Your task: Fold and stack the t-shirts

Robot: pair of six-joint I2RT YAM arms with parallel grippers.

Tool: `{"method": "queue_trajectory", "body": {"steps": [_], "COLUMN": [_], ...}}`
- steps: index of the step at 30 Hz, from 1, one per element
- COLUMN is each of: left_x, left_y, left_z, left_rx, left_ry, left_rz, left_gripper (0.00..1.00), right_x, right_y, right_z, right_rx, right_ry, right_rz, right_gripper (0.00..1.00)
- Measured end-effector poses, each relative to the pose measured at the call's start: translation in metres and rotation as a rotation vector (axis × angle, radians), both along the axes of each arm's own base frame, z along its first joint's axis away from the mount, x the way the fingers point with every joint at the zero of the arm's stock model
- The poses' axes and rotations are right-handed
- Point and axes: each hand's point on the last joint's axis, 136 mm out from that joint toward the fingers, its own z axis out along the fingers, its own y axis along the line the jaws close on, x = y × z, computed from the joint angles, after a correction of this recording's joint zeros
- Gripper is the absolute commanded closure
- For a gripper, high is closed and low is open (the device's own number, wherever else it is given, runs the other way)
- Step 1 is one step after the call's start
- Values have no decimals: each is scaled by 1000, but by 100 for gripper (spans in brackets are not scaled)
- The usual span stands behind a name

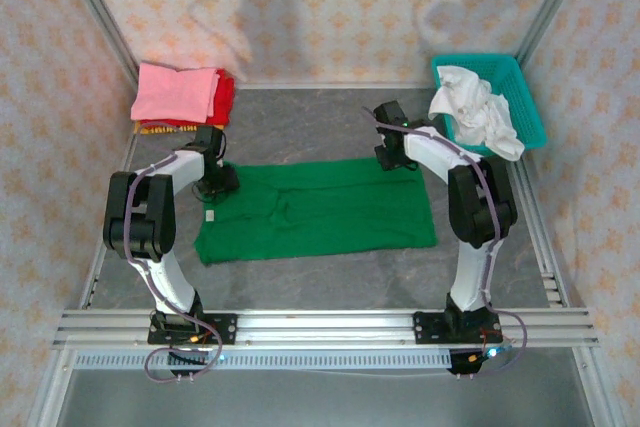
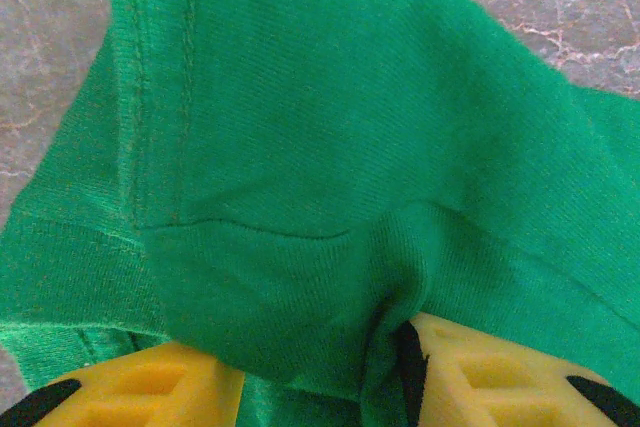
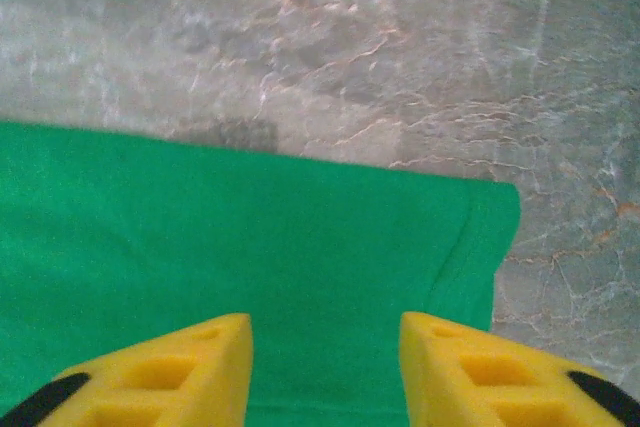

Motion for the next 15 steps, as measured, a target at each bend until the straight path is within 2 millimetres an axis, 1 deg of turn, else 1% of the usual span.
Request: {"method": "queue_trajectory", "body": {"steps": [2, 6, 8, 10, 15], "left_x": [0, 1, 1, 2, 2], "left_y": [-1, -2, -3, -3, -3], "left_z": [0, 0, 0, 1, 1], "left_rx": [-3, -16, -20, -25, -29], "left_ry": [0, -3, -5, -7, -8], "left_rz": [0, 4, 4, 9, 16], "left_gripper": [55, 55, 55, 55, 54], "right_x": [-7, -31, -38, -37, -32], "right_y": [2, 6, 10, 12, 14], "right_z": [-8, -26, -28, -28, -26], "right_rx": [-25, -45, -47, -51, -76], "right_ry": [28, 97, 114, 111, 91], "right_rz": [73, 228, 285, 326, 386], "right_gripper": [51, 50, 50, 50, 57]}}
